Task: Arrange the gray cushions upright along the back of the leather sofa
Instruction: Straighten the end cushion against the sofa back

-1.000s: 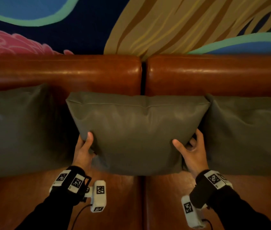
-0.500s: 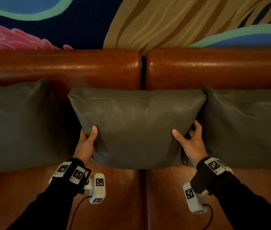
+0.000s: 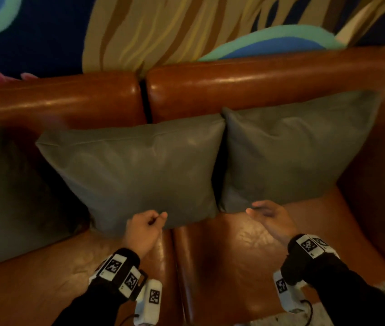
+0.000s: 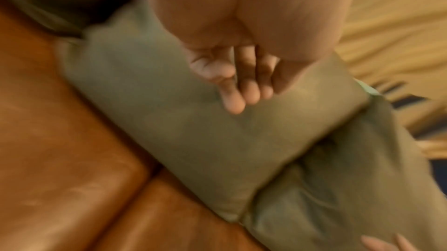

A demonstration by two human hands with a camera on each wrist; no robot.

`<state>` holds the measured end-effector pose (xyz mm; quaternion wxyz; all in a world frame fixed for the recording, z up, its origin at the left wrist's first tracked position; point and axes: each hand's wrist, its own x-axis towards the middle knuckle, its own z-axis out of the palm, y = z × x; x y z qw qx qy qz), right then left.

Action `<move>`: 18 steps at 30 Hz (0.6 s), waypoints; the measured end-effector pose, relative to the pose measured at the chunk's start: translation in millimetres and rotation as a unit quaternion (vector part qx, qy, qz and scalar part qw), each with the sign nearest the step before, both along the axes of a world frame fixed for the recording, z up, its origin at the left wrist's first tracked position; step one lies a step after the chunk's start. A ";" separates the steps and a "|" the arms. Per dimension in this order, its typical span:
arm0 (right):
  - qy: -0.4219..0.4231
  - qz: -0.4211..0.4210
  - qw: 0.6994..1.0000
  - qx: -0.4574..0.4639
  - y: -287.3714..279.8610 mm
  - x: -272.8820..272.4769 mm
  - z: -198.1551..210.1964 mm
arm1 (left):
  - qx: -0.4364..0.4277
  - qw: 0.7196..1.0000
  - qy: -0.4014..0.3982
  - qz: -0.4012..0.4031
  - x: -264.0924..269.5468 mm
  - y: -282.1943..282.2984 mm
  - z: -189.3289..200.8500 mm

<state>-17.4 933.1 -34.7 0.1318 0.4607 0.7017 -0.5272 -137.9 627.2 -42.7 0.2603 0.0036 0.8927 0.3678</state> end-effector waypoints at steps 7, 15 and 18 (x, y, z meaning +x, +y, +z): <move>-0.029 -0.053 0.994 0.092 122.4 28.3 31.7 | 0.089 0.989 -0.111 -0.031 11.1 139.9 14.5; 0.048 -0.094 0.991 0.082 265.1 4.5 32.8 | 0.222 0.921 -0.232 0.221 5.3 270.8 22.8; 0.079 -0.060 0.995 0.027 291.5 -5.6 15.6 | 0.284 0.881 -0.245 0.287 7.7 293.5 20.0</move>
